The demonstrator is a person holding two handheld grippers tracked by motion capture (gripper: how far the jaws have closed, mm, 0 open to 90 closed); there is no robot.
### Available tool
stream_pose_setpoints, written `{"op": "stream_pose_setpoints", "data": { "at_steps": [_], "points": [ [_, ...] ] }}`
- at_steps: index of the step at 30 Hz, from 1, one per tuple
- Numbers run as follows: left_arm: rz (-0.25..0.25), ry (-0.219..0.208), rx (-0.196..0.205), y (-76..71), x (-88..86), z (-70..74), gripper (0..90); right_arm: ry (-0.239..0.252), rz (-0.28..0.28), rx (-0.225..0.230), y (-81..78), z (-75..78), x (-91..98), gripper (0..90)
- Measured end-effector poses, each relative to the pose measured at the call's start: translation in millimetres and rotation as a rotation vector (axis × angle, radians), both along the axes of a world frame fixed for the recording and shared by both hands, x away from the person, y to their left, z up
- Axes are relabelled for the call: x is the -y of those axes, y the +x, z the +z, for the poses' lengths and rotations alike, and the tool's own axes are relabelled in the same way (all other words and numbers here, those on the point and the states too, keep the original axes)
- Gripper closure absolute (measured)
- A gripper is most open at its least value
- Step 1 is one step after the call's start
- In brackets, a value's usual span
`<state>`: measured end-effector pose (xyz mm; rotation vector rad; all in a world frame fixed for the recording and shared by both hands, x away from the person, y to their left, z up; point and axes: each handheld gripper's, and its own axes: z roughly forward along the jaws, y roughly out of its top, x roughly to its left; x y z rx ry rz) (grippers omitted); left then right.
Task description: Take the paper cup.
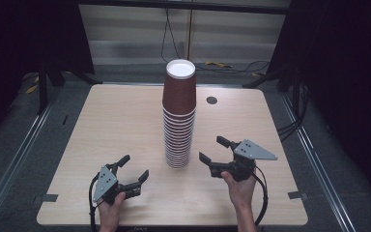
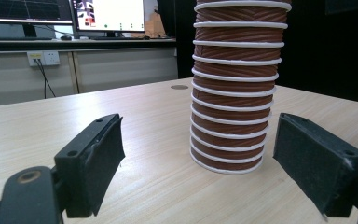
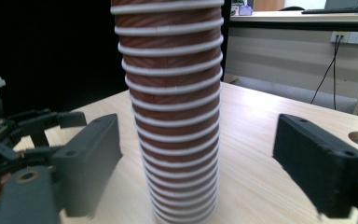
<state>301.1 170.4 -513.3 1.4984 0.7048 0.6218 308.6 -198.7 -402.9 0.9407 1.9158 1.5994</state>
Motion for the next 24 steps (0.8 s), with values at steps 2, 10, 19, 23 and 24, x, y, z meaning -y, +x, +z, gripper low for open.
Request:
{"op": "stream_pose_setpoints", "data": {
  "at_steps": [2,10,19,23,24],
  "points": [
    [0.0,0.0,0.0,0.0,0.0,0.0,15.6,0.002,0.014,0.0,2.6,4.8,-1.0,14.3],
    [0.001,-0.003,-0.001,0.1,0.0,0.0,15.6,0.028,0.066,0.016,10.7,22.1,-3.0,15.2],
    [-0.002,-0.001,0.0,0.1,-0.1,0.0,15.6,0.044,0.133,0.032,20.2,47.9,-6.7,13.3],
    [-0.004,-0.002,0.0,0.1,0.0,0.0,15.6,0.042,0.14,0.048,24.8,59.9,-7.4,13.4],
    [-0.004,-0.002,0.0,0.1,0.0,0.0,15.6,0.043,0.143,0.051,25.6,63.2,-7.6,13.4]
  ]
}}
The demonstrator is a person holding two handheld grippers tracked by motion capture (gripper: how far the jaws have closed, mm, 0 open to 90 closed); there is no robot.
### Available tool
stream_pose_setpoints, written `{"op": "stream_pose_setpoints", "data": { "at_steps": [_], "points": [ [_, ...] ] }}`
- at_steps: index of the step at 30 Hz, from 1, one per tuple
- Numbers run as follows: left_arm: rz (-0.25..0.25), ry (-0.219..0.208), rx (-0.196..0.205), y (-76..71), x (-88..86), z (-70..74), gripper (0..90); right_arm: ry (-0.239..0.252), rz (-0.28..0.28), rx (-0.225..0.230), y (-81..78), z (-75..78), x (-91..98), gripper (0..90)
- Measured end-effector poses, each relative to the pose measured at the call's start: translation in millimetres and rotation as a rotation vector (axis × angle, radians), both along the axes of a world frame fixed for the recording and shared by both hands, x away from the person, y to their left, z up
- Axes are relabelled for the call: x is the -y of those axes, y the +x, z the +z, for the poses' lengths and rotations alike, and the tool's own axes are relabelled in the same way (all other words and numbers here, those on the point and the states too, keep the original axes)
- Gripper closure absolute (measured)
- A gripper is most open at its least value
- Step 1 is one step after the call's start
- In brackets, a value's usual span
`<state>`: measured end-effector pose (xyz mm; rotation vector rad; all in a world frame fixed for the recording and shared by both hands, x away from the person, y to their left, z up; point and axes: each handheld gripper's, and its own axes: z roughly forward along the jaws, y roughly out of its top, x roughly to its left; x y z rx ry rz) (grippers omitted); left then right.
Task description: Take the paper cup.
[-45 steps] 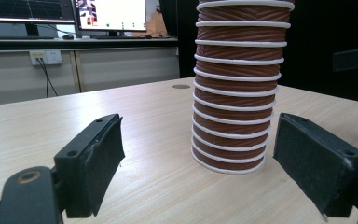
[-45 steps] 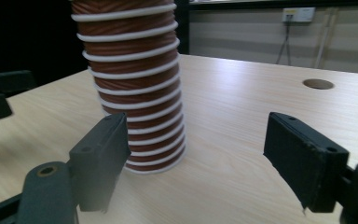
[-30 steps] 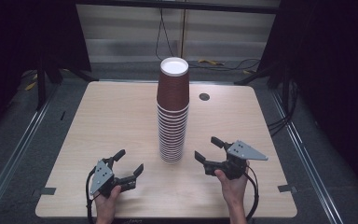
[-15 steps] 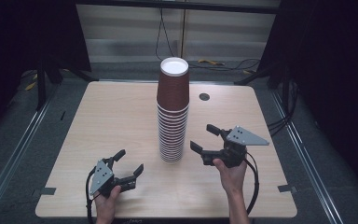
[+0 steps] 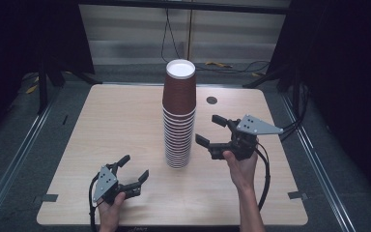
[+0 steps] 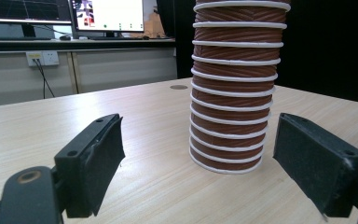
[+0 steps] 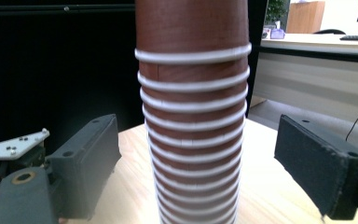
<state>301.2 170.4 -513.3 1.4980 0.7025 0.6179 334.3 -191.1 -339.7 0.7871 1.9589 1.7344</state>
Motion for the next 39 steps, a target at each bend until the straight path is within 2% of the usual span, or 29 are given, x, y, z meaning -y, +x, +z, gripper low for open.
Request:
{"op": "stream_pose_setpoints", "data": {
  "at_steps": [6,11,19,24,39],
  "points": [
    [0.0,0.0,0.0,0.0,0.0,0.0,15.6,0.007,0.016,0.012,4.1,15.4,-0.4,13.7],
    [0.001,0.001,0.0,0.0,-0.1,0.0,15.6,-0.009,0.029,0.019,10.6,31.6,-2.9,14.5],
    [-0.001,0.0,0.0,0.0,0.0,0.0,15.6,-0.024,0.039,0.025,17.9,48.5,-8.5,14.5],
    [0.0,0.001,0.001,0.0,-0.1,0.0,15.6,-0.039,0.05,0.006,25.4,60.9,-12.9,13.2],
    [-0.004,0.006,0.003,0.0,-0.7,0.0,15.6,-0.091,0.076,0.001,48.3,93.4,-35.7,13.2]
  ]
}}
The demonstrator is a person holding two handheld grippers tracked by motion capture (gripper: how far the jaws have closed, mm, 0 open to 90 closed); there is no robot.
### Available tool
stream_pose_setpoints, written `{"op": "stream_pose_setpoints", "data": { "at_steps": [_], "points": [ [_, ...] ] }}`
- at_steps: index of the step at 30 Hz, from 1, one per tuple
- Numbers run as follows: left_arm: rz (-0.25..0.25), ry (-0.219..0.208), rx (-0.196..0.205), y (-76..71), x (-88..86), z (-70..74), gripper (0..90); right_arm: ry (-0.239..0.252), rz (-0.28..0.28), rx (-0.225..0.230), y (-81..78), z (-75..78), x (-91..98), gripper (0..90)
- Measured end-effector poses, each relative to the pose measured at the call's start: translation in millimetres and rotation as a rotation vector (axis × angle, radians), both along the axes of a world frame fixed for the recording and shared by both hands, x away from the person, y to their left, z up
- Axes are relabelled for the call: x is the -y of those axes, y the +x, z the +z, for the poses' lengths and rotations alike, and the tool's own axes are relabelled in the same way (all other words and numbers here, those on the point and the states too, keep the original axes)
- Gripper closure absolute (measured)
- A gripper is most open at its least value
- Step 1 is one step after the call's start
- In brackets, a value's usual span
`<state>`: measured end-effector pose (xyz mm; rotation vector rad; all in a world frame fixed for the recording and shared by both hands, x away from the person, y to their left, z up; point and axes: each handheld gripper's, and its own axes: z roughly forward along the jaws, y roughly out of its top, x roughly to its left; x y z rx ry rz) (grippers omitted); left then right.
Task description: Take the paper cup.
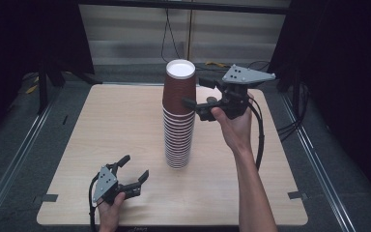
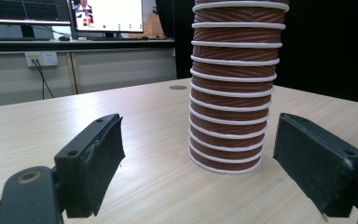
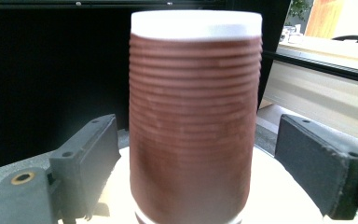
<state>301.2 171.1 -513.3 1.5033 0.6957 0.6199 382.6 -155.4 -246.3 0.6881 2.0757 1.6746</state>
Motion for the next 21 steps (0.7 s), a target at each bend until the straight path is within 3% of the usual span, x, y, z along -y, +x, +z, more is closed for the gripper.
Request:
{"op": "stream_pose_setpoints", "data": {
  "at_steps": [13,21],
  "points": [
    [-0.004,-0.005,-0.001,0.2,-0.3,-0.1,15.6,-0.035,0.04,-0.03,19.3,18.5,-22.6,13.1],
    [-0.005,-0.007,0.0,0.1,-0.2,-0.1,15.6,-0.043,0.046,-0.04,25.2,20.1,-30.0,13.2]
  ]
}}
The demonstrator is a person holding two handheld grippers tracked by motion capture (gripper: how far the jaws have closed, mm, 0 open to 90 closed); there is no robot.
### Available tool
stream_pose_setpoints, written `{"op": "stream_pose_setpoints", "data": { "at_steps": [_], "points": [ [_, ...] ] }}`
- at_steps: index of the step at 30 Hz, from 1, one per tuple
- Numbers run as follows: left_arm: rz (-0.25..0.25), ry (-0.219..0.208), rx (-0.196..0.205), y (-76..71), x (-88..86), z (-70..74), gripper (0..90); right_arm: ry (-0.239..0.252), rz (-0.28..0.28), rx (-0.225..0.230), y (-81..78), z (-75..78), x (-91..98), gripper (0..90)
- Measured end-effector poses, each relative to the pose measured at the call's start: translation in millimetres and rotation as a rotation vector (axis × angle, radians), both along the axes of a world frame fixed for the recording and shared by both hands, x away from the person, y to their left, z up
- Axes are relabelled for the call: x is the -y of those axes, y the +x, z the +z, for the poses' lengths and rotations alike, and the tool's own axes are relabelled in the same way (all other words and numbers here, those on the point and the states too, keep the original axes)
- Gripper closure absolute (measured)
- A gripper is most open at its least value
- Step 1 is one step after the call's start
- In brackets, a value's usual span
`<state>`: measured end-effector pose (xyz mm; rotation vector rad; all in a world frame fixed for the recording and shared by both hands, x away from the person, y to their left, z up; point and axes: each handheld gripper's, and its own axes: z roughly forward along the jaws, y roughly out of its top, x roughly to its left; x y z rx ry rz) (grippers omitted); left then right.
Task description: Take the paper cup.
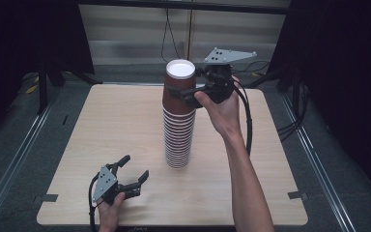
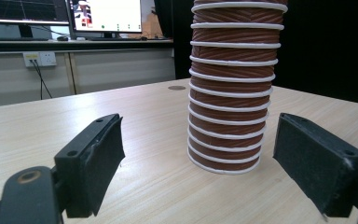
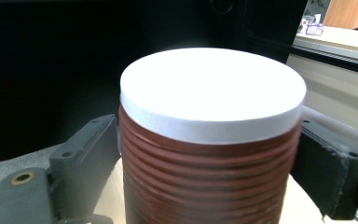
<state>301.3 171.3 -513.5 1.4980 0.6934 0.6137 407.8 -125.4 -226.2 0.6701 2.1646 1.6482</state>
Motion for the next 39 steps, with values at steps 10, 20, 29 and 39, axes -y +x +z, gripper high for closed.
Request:
{"op": "stream_pose_setpoints", "data": {
  "at_steps": [10,20,29,39],
  "points": [
    [-0.001,0.0,0.0,0.0,0.0,0.0,15.6,0.014,0.013,-0.012,5.6,-0.7,-1.7,19.9],
    [-0.001,0.001,0.001,-0.1,0.0,0.0,15.6,0.06,0.013,0.013,3.0,5.3,1.1,20.5],
    [0.001,0.007,0.005,0.0,-0.2,0.1,15.6,0.099,0.004,0.062,-2.7,12.6,4.0,20.6],
    [-0.002,0.001,0.001,-0.1,0.1,0.0,15.6,0.175,-0.013,0.09,-4.0,18.9,8.9,20.9]
  ]
}}
